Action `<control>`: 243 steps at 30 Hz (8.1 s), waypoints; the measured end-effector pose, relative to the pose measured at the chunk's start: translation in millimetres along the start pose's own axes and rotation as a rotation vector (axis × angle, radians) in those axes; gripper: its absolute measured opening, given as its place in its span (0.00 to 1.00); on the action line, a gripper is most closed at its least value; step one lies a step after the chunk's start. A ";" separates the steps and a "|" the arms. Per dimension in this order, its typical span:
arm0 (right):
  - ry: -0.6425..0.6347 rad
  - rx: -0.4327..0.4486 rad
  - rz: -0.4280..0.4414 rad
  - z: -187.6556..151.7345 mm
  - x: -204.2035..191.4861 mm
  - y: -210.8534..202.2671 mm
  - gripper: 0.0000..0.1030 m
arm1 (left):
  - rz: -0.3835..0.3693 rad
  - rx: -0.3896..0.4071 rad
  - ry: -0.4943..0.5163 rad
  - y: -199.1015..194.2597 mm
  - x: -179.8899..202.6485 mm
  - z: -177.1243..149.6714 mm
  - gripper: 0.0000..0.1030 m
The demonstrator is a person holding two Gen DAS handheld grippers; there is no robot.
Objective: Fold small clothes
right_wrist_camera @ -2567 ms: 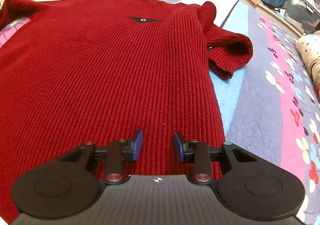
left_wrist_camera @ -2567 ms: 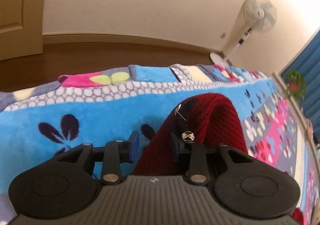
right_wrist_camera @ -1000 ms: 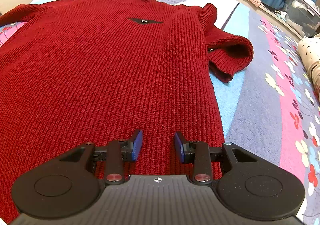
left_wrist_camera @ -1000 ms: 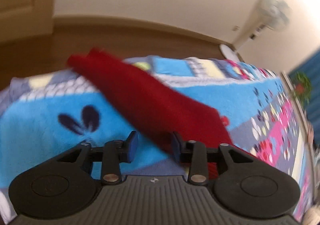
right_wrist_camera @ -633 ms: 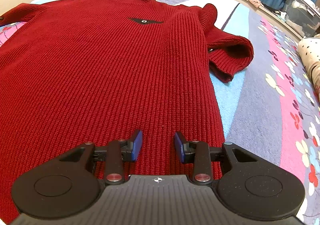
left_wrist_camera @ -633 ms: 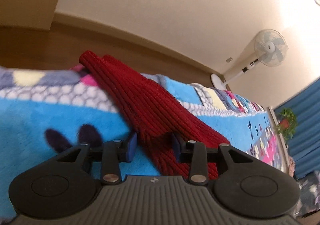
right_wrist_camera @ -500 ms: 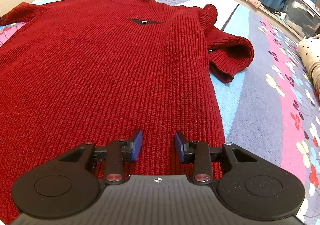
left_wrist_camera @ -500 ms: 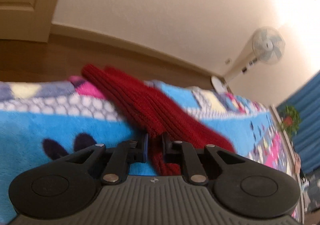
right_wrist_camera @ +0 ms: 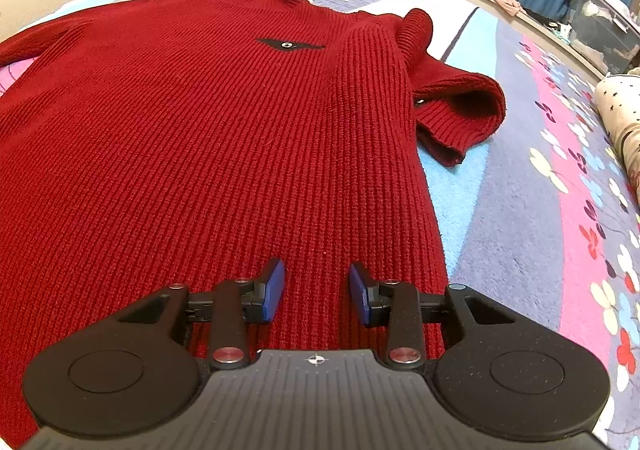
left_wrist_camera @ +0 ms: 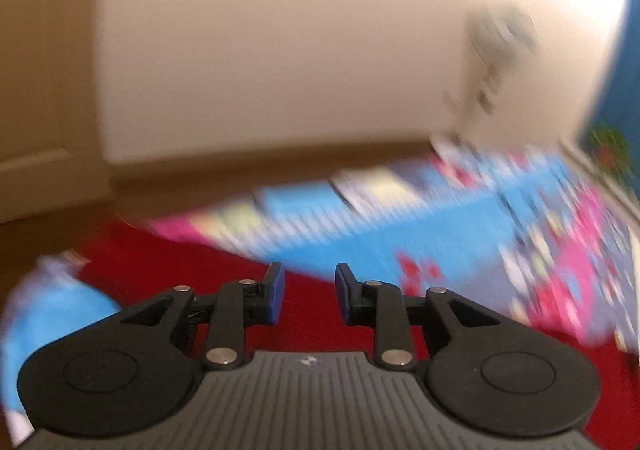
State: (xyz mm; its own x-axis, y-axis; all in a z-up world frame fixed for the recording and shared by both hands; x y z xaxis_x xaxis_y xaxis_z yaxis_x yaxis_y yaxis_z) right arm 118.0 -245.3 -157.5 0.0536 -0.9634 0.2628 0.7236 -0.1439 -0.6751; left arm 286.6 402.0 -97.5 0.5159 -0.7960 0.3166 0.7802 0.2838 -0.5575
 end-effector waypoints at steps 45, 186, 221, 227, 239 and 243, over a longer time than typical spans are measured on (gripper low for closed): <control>0.788 0.229 0.068 97.1 143.3 61.0 0.27 | -0.353 0.006 0.566 -132.1 162.3 -130.8 0.74; 0.183 -0.071 0.082 -74.3 37.1 -57.9 0.49 | -0.433 -0.397 0.623 -199.1 77.0 -262.5 0.54; 0.123 -0.108 0.078 -79.0 30.4 -48.9 0.50 | -0.437 -0.521 0.792 -200.1 83.8 -303.3 0.63; 0.171 -0.017 0.082 -59.3 35.1 -64.4 0.50 | -0.502 -0.374 0.759 -217.4 97.6 -277.6 0.64; 0.325 0.098 -0.015 -30.2 74.8 -63.1 0.50 | -0.354 -0.126 0.637 -212.9 100.6 -184.9 0.81; 0.362 0.108 -0.024 -24.9 82.3 -62.9 0.50 | -0.340 -0.107 0.622 -200.5 103.0 -147.3 0.81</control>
State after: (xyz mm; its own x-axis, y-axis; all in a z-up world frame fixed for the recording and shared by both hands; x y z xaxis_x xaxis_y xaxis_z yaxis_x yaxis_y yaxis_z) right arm 59.7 -321.2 -110.6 -0.1970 -0.9804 0.0039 0.7910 -0.1613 -0.5902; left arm 131.2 184.3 -66.1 -0.0715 -0.9974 0.0077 0.8063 -0.0624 -0.5882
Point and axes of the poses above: each gripper's, at about its wrist camera, not at the fingertips, and y roughly the way its jaws point, x to its right, z to its top, the point moved 10 cm from there along y, roughly the way its jaws point, and after that the axes turned 12 degrees about -z, right-handed, at the moved point
